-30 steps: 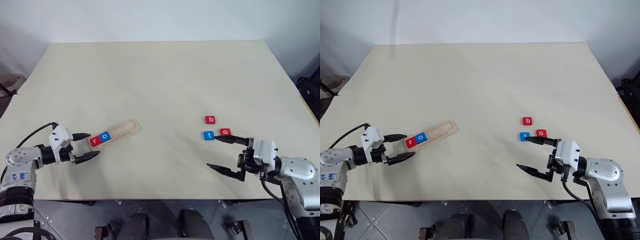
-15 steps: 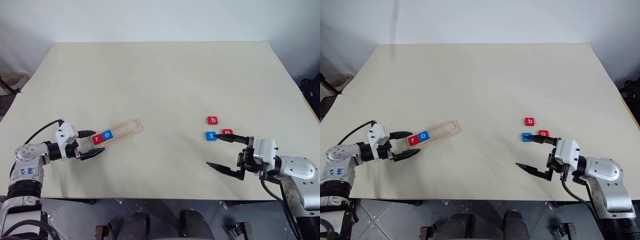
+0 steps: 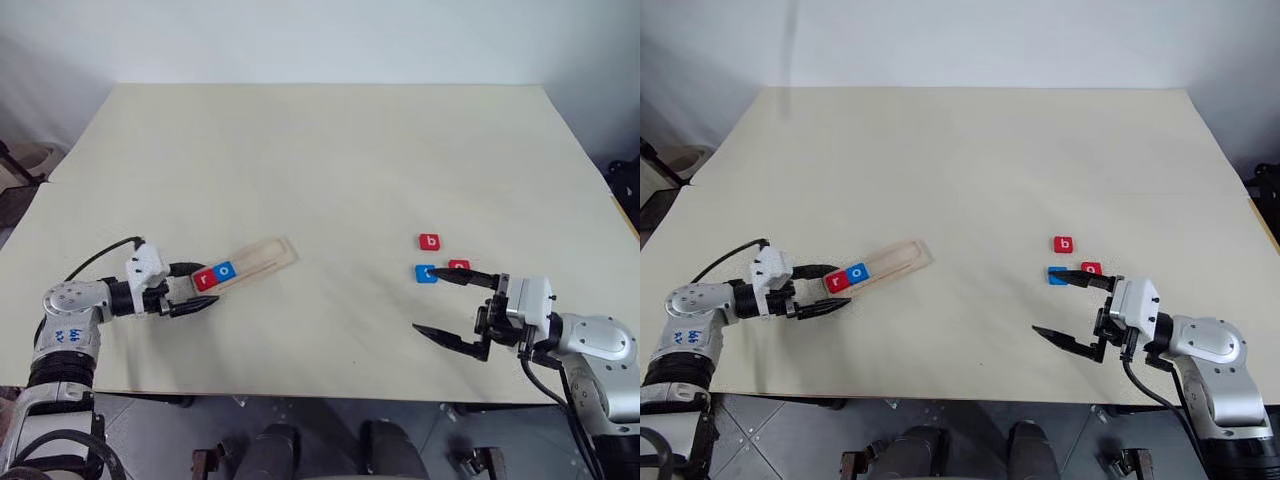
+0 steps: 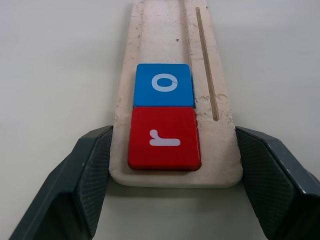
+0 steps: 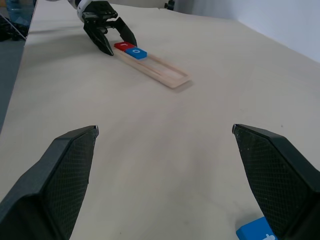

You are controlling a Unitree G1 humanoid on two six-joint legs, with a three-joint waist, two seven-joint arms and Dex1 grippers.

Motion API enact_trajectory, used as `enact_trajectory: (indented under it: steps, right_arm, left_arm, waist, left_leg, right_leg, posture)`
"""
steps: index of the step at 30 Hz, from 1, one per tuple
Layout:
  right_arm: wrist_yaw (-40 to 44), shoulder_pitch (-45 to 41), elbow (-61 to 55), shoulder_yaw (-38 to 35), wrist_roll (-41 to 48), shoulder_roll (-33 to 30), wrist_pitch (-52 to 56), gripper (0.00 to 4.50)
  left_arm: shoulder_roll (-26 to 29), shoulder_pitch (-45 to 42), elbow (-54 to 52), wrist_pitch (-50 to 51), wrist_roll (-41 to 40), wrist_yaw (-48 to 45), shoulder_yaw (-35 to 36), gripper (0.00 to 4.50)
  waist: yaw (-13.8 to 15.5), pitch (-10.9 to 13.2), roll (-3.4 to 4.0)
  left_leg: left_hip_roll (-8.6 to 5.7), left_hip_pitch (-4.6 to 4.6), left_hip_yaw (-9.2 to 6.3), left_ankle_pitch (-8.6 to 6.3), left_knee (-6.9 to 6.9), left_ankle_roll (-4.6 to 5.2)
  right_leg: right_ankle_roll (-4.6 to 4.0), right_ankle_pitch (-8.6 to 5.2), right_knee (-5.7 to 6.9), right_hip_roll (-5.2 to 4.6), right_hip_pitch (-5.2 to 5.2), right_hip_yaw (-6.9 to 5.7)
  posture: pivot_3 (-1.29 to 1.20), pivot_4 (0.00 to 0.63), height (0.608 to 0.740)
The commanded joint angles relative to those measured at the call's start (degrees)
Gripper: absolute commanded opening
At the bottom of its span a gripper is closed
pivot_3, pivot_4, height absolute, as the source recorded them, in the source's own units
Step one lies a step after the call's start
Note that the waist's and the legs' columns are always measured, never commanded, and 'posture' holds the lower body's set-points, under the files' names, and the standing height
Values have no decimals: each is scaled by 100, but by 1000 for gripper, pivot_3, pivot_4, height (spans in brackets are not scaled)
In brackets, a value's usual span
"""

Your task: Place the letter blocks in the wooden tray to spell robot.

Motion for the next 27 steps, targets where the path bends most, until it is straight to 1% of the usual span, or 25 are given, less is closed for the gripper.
enact_trajectory:
  steps: [1, 4, 7, 10, 13, 19, 27]
  right_arm:
    - [-11, 171, -186, -380, 137, -180, 18, 4500]
    - [35, 513, -228, -684, 213, -317, 84, 4500]
    - [67, 915, -270, -947, 239, -391, 87, 4500]
    - [3, 1316, -450, -1184, 263, -371, 123, 4500]
    - [-117, 1660, -705, -1347, 302, -310, 173, 4500]
    - [-325, 2117, -1057, -1516, 322, -205, 247, 4500]
    - [-481, 2264, -1097, -1609, 308, -160, 204, 4500]
  left_arm:
    - [-109, 160, -1206, 330, -86, -188, -332, 3382]
    - [-387, -58, -1866, 608, -63, -208, -707, 3382]
    - [-662, -328, -2129, 795, 47, -211, -1053, 3382]
    - [-871, -599, -1969, 677, 381, -169, -1428, 3382]
    - [-1001, -843, -1608, 591, 551, -208, -1634, 3382]
    - [-1027, -1109, -999, 407, 718, -319, -1732, 3382]
    - [-1146, -1144, -712, 451, 827, -212, -1781, 3382]
  waist:
    - [7, 0, 0]
    - [5, 0, -1]
    - [14, 1, -2]
    - [-17, 0, -2]
    - [-74, 1, -2]
    - [-60, 2, -5]
    - [-3, 2, -5]
  left_leg:
    - [0, -4, -2, 0, 1, 0]
    - [2, -9, -3, 0, 3, 1]
    - [1, -8, -2, -1, 7, 1]
    - [0, -6, 5, -1, 6, 1]
    - [-4, -3, 13, -1, 0, 1]
    - [-4, -2, 11, -1, 0, 2]
    - [-2, -1, 8, -1, 6, 2]
  right_leg:
    - [0, 0, 0, 0, 0, 0]
    - [1, 0, -2, 2, -1, -1]
    - [1, 0, -6, 4, 1, -2]
    - [2, 1, -2, 9, 2, 0]
    - [2, 1, -1, 19, 1, 1]
    - [3, 1, -4, 14, 0, 1]
    - [3, 1, -6, 12, 3, 2]
  posture:
    - [0, 150, 740]
    - [0, 150, 740]
    - [0, 150, 740]
    - [0, 150, 740]
    - [0, 150, 740]
    - [0, 150, 740]
    - [0, 150, 740]
